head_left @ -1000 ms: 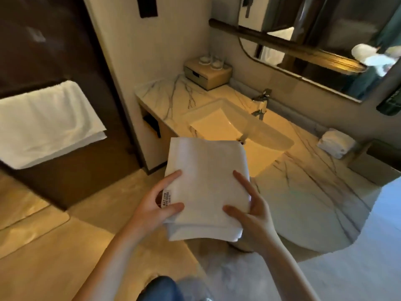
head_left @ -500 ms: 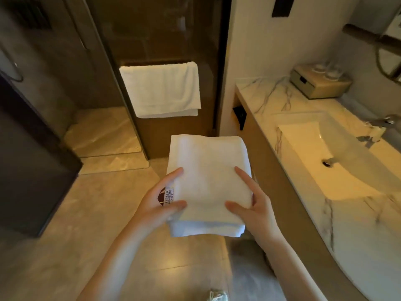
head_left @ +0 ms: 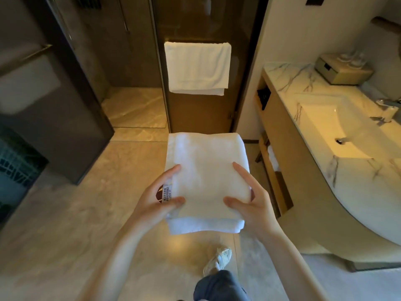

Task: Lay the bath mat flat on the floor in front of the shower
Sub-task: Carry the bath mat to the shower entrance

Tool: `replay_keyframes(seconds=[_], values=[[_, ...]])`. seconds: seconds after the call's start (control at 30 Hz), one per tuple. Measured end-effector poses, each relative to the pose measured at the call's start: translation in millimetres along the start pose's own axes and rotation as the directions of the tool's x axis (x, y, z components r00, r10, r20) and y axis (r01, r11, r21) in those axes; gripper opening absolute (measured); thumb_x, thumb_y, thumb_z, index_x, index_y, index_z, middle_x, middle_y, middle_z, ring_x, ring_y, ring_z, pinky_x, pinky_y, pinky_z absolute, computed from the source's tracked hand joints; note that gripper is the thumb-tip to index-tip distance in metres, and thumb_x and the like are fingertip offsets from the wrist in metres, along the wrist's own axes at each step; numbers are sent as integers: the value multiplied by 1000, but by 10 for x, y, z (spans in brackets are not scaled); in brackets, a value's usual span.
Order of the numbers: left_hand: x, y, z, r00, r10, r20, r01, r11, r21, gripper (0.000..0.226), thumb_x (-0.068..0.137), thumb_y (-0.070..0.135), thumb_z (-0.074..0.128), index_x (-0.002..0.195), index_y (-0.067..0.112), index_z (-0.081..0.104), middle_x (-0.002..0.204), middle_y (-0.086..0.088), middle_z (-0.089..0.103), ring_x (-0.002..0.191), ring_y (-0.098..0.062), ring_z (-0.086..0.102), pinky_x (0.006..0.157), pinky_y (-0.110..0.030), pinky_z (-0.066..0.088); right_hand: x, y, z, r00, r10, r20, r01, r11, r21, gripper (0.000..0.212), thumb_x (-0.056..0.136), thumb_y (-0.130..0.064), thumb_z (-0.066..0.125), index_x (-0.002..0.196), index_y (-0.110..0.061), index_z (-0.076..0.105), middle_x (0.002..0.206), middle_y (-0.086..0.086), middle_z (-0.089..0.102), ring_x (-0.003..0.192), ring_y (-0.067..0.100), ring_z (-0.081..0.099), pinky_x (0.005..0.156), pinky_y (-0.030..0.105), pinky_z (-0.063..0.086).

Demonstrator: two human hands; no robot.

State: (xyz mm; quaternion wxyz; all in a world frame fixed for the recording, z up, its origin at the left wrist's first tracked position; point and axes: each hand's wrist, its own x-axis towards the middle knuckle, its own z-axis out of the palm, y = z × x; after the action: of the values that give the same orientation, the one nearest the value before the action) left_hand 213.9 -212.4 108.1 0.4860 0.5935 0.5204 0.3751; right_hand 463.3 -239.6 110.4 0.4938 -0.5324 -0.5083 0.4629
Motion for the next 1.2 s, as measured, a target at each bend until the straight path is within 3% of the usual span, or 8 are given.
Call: replay_keyframes(seconds=[0.13, 0.27, 0.43, 0.53, 0.67, 0.83, 1.1, 1.2], values=[[-619, -42, -145, 999, 6, -45, -4, 999, 33, 73, 68, 28, 79, 130, 54, 51, 136, 36, 47, 130, 11, 39, 112, -39, 33, -535, -78, 218, 1000, 14, 20, -14, 1000, 12, 80, 76, 4, 76, 128, -52, 54, 116, -20, 61, 104, 6, 61, 73, 22, 58], [-1065, -40, -271, 998, -7, -59, 7, 1000, 2, 74, 67, 28, 80, 131, 50, 51, 138, 29, 50, 133, -1, 43, 112, -47, 35, -898, -135, 392, 999, 7, 49, -8, 1000, 20, 81, 75, 6, 74, 130, -50, 53, 114, -22, 62, 102, 4, 62, 71, 22, 58], [-1470, 30, -235, 993, -4, -120, 3, 1000, -12, 74, 75, 5, 81, 132, 45, 53, 132, 36, 51, 127, 8, 44, 108, -43, 41, -1200, -199, 429, 996, -23, 83, 22, 1000, 17, 80, 75, 9, 73, 133, -43, 53, 112, -29, 61, 103, -1, 60, 71, 19, 56], [-1656, 60, -131, 992, -28, -122, 21, 998, -58, 72, 77, 1, 78, 133, 39, 53, 133, 33, 52, 129, 1, 46, 105, -49, 43, -1385, -212, 372, 995, -39, 93, 38, 999, 12, 81, 75, 11, 72, 134, -40, 53, 114, -29, 62, 106, 0, 60, 75, 21, 57], [-1869, 53, 95, 994, 0, -113, -5, 999, -43, 71, 76, 2, 79, 134, 33, 53, 135, 30, 52, 131, 4, 43, 110, -29, 38, -1652, -152, 180, 996, -31, 78, 29, 999, 26, 81, 74, 13, 71, 134, -39, 54, 120, -22, 64, 110, 6, 61, 85, 30, 58], [-2147, 39, 453, 995, 32, -93, -31, 999, 7, 71, 75, -1, 79, 134, 29, 54, 137, 27, 49, 129, 12, 40, 97, -4, 32, -2033, -78, -141, 997, 9, 73, -11, 1000, 25, 81, 74, 13, 71, 134, -40, 54, 121, -21, 64, 111, 6, 62, 87, 29, 57], [-2799, 74, 872, 990, 18, -140, -27, 998, -59, 70, 76, -9, 75, 131, 29, 53, 137, 24, 47, 121, 19, 43, 85, 0, 37, -2582, 6, -419, 992, 30, 123, -33, 999, 20, 82, 73, 13, 73, 132, -42, 55, 118, -21, 66, 107, 4, 63, 82, 21, 55], [-3079, 64, 904, 983, -37, -178, 15, 992, -122, 71, 77, -12, 72, 132, 30, 53, 138, 22, 48, 112, 15, 54, 81, -5, 44, -2723, 48, -398, 985, 39, 169, -43, 999, 17, 83, 72, 12, 74, 130, -44, 56, 116, -19, 67, 104, 6, 64, 85, 25, 57]])
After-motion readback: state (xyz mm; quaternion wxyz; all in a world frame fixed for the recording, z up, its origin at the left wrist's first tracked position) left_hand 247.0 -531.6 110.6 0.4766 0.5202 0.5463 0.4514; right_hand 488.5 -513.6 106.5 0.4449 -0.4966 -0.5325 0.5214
